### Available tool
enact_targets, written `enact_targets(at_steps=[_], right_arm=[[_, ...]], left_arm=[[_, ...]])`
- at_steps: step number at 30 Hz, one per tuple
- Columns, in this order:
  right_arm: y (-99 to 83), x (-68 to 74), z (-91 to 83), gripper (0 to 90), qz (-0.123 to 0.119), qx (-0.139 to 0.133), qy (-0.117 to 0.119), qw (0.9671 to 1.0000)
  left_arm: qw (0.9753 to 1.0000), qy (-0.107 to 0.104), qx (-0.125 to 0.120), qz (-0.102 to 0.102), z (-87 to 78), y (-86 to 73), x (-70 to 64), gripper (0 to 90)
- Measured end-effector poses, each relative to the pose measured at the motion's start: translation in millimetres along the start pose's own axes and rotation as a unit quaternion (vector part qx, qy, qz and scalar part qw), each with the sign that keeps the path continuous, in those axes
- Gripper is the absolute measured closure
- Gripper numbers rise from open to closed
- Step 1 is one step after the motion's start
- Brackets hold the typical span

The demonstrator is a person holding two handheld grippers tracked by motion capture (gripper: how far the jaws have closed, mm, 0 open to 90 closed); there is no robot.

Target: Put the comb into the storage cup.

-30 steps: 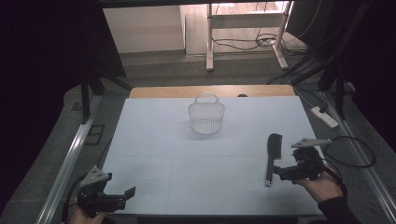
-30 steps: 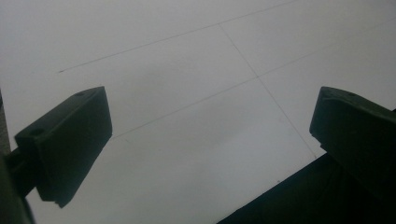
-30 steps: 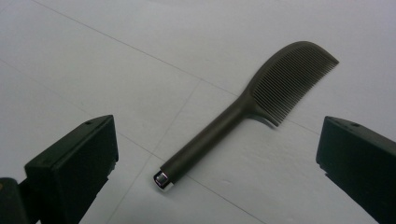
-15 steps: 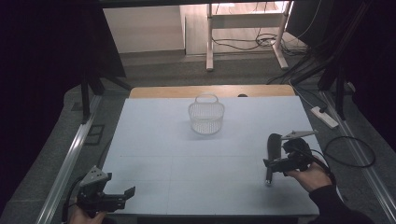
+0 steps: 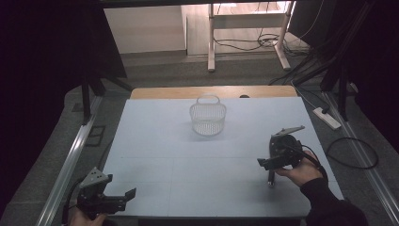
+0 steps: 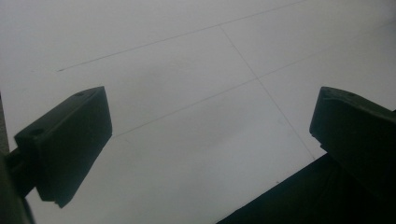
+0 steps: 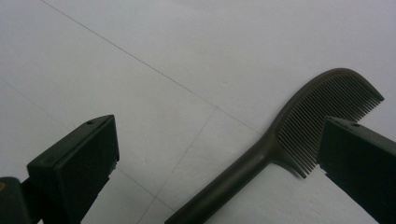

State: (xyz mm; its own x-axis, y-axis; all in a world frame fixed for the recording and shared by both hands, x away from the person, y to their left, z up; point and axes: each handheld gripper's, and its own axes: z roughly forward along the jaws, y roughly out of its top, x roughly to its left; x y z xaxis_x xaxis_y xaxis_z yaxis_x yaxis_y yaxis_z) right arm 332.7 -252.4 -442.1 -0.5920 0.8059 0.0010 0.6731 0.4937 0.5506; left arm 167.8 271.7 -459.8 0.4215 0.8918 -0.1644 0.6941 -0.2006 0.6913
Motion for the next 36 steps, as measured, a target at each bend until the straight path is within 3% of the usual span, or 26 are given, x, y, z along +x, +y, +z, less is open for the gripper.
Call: enact_targets(at_steps=[3, 12, 17, 23, 29, 36], right_arm=[[0.7, 0.4, 2.9, 6.2, -0.005, 0.011, -0.003, 0.9999], [1.4, -2.5, 1.6, 63.9, -0.028, 0.019, 0.024, 0.9991], [1.8, -3.3, 4.9, 89.6, -0.033, 0.029, 0.043, 0.9981], [1.1, -1.8, 10.2, 89.7, -0.052, 0.038, 0.042, 0.9971], [-3.4, -2.0, 19.4, 89.7, -0.054, 0.043, 0.036, 0.997], [-14.6, -2.4, 36.7, 89.7, -0.055, 0.075, 0.034, 0.9951]], left_arm=[[1.0, -0.001, 0.0, 0.0, -0.2, 0.0, 0.3, 0.2], [1.0, -0.001, 0.001, 0.0, -0.3, 0.1, 0.5, 0.4], [1.0, -0.001, 0.0, 0.0, -0.4, 0.0, 0.4, 0.5], [1.0, -0.002, -0.001, -0.002, -0.6, -0.2, 0.9, 0.5], [1.0, -0.002, -0.002, -0.002, -0.8, -0.4, 0.9, 0.5], [1.0, -0.003, -0.004, -0.003, -1.1, -0.5, 1.1, 0.5]])
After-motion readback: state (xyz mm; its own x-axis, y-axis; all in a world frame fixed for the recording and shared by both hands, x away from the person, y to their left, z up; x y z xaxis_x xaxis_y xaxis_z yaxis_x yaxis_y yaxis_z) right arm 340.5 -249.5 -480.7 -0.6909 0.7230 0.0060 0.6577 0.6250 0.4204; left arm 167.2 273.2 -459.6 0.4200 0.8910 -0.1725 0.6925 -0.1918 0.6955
